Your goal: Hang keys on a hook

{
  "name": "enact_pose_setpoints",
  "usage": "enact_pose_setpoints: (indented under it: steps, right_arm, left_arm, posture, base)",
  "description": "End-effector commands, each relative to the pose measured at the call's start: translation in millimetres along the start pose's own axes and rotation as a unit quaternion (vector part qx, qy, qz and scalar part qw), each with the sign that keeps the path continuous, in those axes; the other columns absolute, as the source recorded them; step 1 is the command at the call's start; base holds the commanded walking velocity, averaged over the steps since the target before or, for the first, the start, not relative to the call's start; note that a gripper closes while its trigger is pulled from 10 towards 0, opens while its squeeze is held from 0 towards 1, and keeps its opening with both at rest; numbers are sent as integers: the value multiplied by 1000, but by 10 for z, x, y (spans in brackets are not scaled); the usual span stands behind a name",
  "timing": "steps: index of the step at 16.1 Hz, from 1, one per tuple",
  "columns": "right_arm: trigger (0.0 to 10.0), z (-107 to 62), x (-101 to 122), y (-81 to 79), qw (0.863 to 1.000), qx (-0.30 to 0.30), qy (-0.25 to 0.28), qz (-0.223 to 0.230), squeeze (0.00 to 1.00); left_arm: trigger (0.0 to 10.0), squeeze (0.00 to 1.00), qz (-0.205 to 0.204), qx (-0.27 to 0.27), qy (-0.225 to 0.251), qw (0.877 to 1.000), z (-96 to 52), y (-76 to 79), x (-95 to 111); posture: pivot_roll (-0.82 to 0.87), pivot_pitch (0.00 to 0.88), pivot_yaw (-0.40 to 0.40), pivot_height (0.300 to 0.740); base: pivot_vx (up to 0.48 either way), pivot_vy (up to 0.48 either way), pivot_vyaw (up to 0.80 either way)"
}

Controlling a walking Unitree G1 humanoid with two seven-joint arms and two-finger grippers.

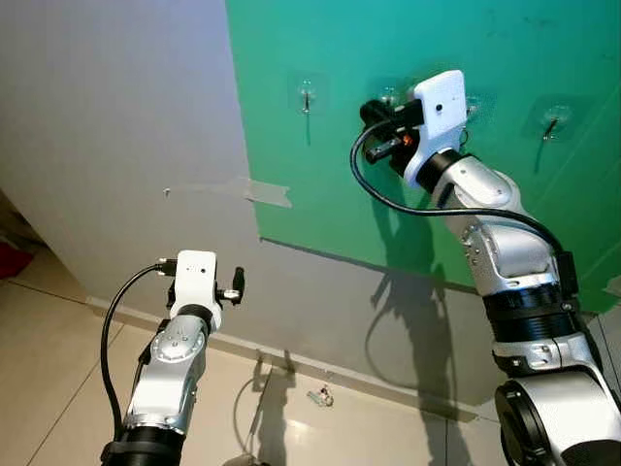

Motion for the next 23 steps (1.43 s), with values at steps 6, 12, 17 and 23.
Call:
enact_pose_setpoints:
  steps: [6,12,17,23]
  right_arm:
    - [10000,-158,90,-75,999,33,11,25,0]
    - [10000,-215,90,34,1000,9,6,6,0]
    - [10000,-134,69,78,1000,-9,10,-17,0]
    - [10000,-19,180,25,998,3,36,-42,0]
  left_arm:
    - [10000,0,4,-2,6,1000,16,2,53]
    - [10000,0,9,-7,10,1000,51,8,85]
    - [10000,0,9,-8,13,1000,57,11,102]
    - [10000,0,4,0,11,1000,32,-7,81]
  posture:
    - [-74,0,9,740]
    - [-87,0,22,740]
    - [-82,0,19,740]
    - [-65,0,5,740]
  base:
    - [0,0,0]
    - [0,0,0]
    - [0,0,0]
    - [0,0,0]
Point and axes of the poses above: a point about 5 cm out from each wrist's last joint towards the gripper, its own z axis pointing out of the wrist towards the gripper, its own x axis along the axis of the wrist's last joint, y = z × x, the point moved 5 cm from there along z, pointing out of the wrist towards the gripper, and after that the axes turned 12 degrees about z, right-handed, at the moved point
